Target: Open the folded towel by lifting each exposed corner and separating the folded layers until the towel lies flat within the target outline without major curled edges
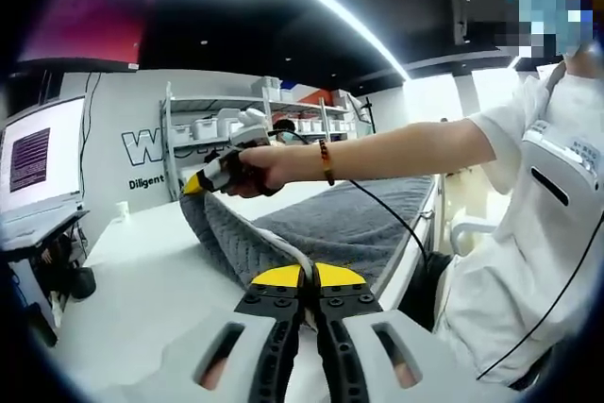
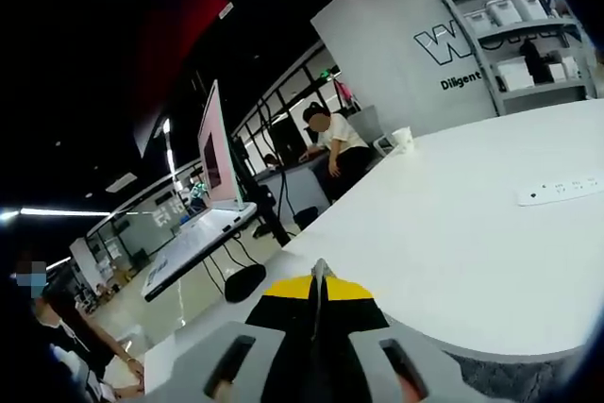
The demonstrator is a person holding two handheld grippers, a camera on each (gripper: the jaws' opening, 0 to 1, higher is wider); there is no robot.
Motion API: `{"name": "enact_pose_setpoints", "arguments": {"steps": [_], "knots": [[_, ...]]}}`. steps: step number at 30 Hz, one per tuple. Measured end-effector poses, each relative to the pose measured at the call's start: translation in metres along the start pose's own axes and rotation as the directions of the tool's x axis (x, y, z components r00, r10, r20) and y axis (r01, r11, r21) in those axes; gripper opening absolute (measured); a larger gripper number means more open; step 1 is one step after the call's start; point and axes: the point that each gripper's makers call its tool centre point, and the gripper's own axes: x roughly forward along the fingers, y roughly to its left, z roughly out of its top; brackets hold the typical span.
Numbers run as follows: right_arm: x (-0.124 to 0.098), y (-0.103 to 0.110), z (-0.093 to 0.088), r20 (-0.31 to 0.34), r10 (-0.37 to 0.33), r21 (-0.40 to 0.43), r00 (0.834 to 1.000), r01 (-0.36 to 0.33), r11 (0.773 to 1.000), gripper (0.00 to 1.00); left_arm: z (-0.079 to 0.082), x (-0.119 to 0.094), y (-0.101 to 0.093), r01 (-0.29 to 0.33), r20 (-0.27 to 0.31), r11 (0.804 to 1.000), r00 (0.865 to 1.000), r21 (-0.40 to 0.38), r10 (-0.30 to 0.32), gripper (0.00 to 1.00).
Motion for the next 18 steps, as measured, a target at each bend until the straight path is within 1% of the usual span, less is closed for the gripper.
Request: {"name": "enact_pose_setpoints", "arguments": {"steps": [10, 12, 16, 18], "knots": [[0.009, 0.001, -0.01, -0.005, 0.007, 0.011, 1.0, -0.007, 1.0, 0.0, -0.002, -0.005, 0.005, -0.009, 0.006, 1.0, 1.0, -0.024, 0.009, 0.02], [0.008, 0.003, -0.013, -0.007, 0.008, 0.009, 1.0, -0.008, 1.0, 0.0, -0.003, -0.006, 0.006, -0.007, 0.003, 1.0, 1.0, -0.029, 0.007, 0.02], [0.012, 0.003, -0.017, -0.016, 0.007, 0.007, 1.0, -0.007, 1.0, 0.0, -0.009, -0.008, 0.007, -0.009, -0.023, 1.0, 1.0, -0.022, 0.008, 0.02], [0.016, 0.002, -0.018, -0.02, 0.006, 0.008, 1.0, -0.006, 1.0, 0.0, -0.01, -0.01, 0.008, -0.009, -0.027, 1.0, 1.0, -0.022, 0.008, 0.02]]}}
